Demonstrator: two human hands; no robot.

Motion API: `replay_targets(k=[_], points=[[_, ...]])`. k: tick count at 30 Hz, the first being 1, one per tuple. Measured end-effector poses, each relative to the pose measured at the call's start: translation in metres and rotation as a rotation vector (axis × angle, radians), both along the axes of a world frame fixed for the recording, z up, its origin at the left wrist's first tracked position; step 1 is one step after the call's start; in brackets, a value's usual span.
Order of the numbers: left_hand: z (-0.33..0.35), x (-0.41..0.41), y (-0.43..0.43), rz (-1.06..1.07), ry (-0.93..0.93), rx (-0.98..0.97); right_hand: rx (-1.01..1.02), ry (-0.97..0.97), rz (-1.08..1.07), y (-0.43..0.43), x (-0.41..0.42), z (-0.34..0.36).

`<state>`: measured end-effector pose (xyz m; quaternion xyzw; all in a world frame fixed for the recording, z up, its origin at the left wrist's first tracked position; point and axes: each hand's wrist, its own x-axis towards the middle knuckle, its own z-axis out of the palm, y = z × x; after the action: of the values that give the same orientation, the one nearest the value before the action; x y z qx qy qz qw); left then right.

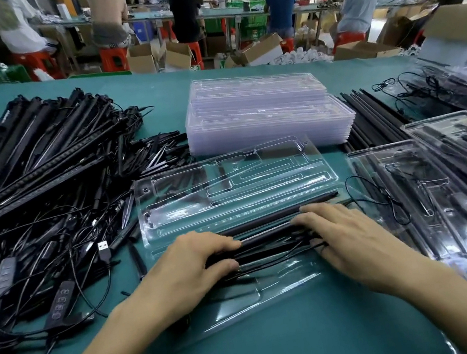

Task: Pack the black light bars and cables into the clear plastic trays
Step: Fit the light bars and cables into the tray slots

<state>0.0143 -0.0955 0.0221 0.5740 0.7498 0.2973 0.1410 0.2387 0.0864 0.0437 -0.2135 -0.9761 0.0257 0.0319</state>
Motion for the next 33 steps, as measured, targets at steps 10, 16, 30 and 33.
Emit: replay_targets(k=[10, 16, 30, 33], points=[[0.0, -0.001, -0.005, 0.01, -0.025, 0.028, -0.06, 0.089, -0.01, -0.002, 0.004, -0.004], [0.0, 0.0, -0.006, 0.031, 0.083, -0.001, 0.04, 0.177, -0.098, -0.01, 0.009, 0.0], [0.0, -0.018, -0.002, -0.035, 0.08, 0.088, 0.236, 0.321, 0.159, -0.058, 0.047, 0.002], [0.003, -0.023, 0.001, -0.05, 0.098, 0.085, 0.11, 0.291, 0.284, -0.074, 0.049, -0.002]])
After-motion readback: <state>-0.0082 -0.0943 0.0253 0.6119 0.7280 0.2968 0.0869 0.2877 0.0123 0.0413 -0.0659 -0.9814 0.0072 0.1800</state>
